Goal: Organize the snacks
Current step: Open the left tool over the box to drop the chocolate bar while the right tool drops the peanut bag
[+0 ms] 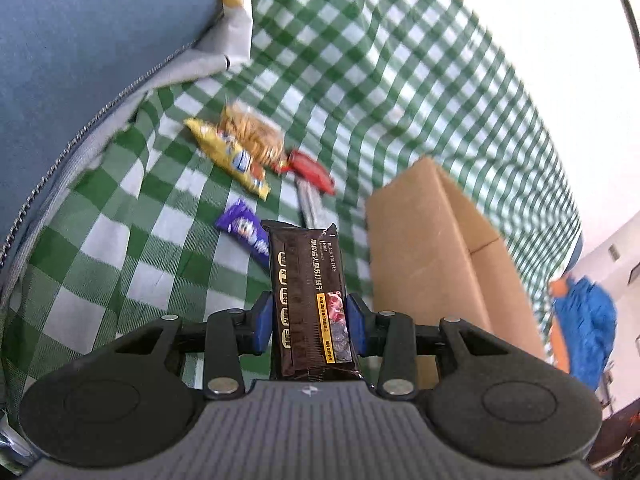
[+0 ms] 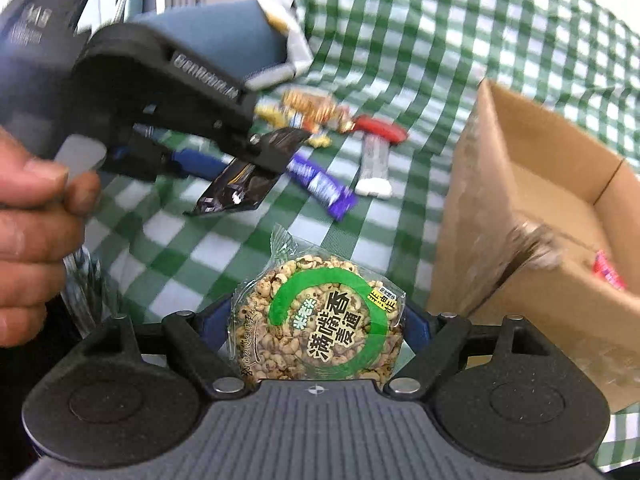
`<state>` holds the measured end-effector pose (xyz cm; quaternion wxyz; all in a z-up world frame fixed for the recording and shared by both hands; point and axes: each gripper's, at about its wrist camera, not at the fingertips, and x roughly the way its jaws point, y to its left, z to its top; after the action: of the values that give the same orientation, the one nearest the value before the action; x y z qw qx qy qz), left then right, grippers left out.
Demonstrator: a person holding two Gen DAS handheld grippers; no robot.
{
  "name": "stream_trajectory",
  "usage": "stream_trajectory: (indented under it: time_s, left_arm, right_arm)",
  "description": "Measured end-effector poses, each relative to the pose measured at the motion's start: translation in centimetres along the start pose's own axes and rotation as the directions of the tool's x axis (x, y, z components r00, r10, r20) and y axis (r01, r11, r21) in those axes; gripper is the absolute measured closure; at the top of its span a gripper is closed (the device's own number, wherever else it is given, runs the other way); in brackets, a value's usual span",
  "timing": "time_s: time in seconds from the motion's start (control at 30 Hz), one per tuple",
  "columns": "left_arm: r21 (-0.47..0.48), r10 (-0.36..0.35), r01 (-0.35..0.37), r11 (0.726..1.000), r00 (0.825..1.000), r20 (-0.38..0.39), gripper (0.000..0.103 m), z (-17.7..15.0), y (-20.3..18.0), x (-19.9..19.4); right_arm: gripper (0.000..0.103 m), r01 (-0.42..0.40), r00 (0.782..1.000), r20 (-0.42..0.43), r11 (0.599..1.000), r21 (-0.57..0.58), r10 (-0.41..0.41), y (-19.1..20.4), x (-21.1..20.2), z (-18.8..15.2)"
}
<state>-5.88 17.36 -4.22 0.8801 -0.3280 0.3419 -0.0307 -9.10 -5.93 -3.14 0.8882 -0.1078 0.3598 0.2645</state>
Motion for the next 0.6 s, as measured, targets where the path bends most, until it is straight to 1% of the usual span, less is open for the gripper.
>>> stream_trajectory:
  time_s: [0.13,0.27,0.33,0.4,0.5,0.6]
  left_arm:
    - [-0.012,-0.022,0.023,1.0,0.998,0.056,0.061,0.5,-0.5,-1.0]
    - [-0.015,-0.04,0.041,0.999,0.997,0.072,0.061,0.9,-1.2,-1.5]
    - [-0.009,-0.054,0.055,0.998,0.997,0.062,0.061,1.2,-1.9,-1.4]
    - [0.013,-0.063,0.063,0.998,0.996,0.064,0.061,1.3,-2.8,-1.5]
    - [0.053,-0.07,0.067,0.996,0.995,0.071,0.061,1.3,-4.3,-1.7]
    - [0.097,-0.073,0.065,0.993,0.994,0.082,0.061,1.0,-5.8,-1.8]
  right_arm:
    - [0.018,0.0,0.998,0.069,0.999,0.041,-0.002,-1.5,-2.3,2.2]
    - [0.018,0.013,0.988,0.154,0.998,0.054,-0.021,-4.0,-4.3,4.5]
    - [0.018,0.048,0.979,0.197,0.997,0.058,-0.059,-5.7,-5.0,5.6]
    - [0.018,0.099,0.965,0.236,0.991,0.085,-0.116,-8.0,-5.4,6.6]
    - [0.018,0.146,0.946,0.265,0.975,0.17,-0.188,-12.0,-5.4,7.5]
    - [0.018,0.185,0.924,0.283,0.948,0.258,-0.257,-15.5,-5.6,7.0]
